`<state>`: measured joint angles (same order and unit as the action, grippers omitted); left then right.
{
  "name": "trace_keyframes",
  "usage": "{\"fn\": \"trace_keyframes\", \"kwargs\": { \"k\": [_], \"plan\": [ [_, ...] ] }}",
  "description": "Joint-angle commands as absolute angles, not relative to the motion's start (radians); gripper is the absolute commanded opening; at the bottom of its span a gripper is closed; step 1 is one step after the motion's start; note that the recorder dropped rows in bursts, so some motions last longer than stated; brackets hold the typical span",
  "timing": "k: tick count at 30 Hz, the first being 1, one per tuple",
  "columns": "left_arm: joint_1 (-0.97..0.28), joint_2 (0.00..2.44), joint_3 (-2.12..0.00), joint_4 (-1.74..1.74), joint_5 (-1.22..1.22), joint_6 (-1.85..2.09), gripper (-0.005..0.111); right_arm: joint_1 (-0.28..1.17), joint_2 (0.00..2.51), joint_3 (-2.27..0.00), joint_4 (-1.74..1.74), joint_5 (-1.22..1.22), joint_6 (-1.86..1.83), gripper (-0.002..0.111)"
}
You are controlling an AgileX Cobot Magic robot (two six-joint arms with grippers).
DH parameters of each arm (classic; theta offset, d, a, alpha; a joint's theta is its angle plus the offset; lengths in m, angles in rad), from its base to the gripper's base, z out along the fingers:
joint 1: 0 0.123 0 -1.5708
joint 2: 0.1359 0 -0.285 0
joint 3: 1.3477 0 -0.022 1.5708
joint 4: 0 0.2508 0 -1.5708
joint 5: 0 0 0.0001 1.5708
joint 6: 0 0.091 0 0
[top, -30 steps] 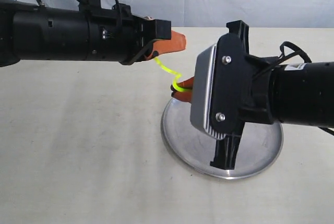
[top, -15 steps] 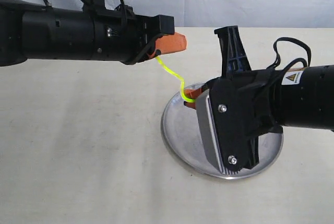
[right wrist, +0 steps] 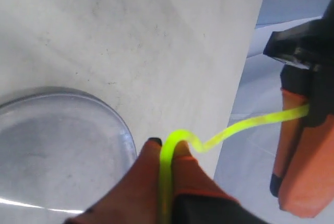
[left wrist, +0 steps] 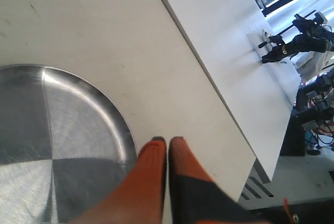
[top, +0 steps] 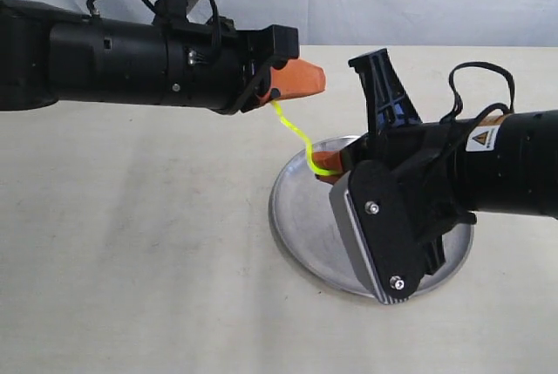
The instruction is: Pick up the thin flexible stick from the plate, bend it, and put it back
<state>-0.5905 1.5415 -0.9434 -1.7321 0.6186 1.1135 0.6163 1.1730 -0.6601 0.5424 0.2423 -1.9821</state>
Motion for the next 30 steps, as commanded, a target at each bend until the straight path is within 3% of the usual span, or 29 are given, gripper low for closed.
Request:
{"fn": "trace_keyframes", "kwargs": {
  "k": [1, 30],
  "plan": [
    [-0.599, 1.546, -0.948, -1.744, 0.733, 1.091, 0.000, 0.620, 1.201, -0.665, 0.547, 0.176, -1.990, -0.001],
    [-0.601, 1.547, -0.948, -1.744, 0.740, 1.097, 0.000, 0.620, 1.219, -0.665, 0.577, 0.069, -1.990, -0.001]
  ]
}}
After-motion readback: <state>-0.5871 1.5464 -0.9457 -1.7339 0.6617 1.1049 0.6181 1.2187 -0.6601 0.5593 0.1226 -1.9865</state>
